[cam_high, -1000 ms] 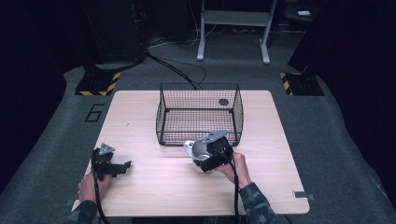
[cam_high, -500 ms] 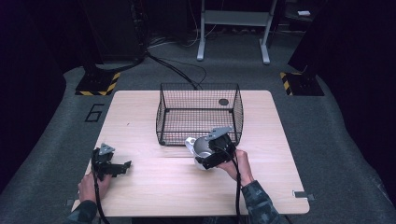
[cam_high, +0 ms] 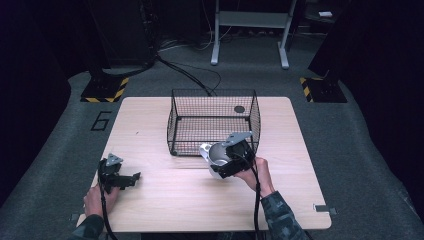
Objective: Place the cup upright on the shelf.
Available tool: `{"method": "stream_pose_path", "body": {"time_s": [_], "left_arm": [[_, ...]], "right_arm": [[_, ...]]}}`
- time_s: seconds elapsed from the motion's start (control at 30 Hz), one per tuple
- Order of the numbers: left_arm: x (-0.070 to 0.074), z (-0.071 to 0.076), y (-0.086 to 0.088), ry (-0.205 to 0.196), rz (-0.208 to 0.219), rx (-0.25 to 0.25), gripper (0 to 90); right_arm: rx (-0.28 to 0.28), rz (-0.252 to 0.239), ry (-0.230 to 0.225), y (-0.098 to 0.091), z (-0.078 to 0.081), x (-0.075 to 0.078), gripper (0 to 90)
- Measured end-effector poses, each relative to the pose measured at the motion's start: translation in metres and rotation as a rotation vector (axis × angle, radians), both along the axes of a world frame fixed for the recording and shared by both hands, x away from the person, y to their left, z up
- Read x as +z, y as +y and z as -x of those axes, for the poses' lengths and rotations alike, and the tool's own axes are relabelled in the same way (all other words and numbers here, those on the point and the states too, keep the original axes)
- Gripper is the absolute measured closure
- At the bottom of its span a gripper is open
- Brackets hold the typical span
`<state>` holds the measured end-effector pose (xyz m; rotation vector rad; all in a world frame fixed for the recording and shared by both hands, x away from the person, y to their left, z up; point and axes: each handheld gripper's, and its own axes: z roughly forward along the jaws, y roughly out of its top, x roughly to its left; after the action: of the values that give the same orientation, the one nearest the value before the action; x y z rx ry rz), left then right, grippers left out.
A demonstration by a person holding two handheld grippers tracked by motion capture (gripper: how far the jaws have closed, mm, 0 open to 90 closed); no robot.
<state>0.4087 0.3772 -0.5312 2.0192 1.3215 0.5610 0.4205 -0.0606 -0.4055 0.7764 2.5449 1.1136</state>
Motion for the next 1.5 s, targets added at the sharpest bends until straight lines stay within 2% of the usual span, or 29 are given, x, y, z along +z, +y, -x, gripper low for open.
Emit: {"method": "stream_pose_path", "body": {"time_s": [0.03,0.1,0.17,0.23,0.57,0.6,0.63,0.7,1.1,1.5], "left_arm": [[0.0,0.0,0.0,0.0,0.0,0.0,0.0],[0.0,0.0,0.0,0.0,0.0,0.0,0.0],[0.0,0.0,0.0,0.0,-0.001,-0.001,0.0],[0.0,0.0,0.0,0.0,-0.001,0.0,0.0],[0.0,0.0,0.0,0.0,0.0,0.0,0.0],[0.0,0.0,0.0,0.0,-0.001,0.0,0.0],[0.0,0.0,0.0,0.0,-0.001,0.0,0.0],[0.0,0.0,0.0,0.0,-0.001,-0.001,0.0],[0.0,0.0,0.0,0.0,-0.001,-0.001,0.0],[0.0,0.0,0.0,0.0,-0.001,-0.001,0.0]], "right_arm": [[0.014,0.003,-0.002,-0.001,-0.001,0.001,6.6],[0.006,-0.004,0.007,-0.001,0.001,0.004,6.6],[0.011,-0.008,-0.006,-0.001,0.001,0.007,6.6],[0.005,-0.006,0.002,-0.002,0.002,0.01,6.6],[0.007,-0.018,-0.022,-0.005,0.0,0.028,6.6],[0.005,-0.014,-0.014,-0.005,0.001,0.029,6.6],[0.01,-0.014,-0.026,-0.005,-0.001,0.031,6.6],[0.001,-0.019,-0.017,-0.005,-0.001,0.034,6.7],[-0.008,-0.027,-0.042,-0.007,-0.013,0.054,6.7],[-0.03,-0.037,-0.05,-0.007,-0.029,0.063,6.7]]}}
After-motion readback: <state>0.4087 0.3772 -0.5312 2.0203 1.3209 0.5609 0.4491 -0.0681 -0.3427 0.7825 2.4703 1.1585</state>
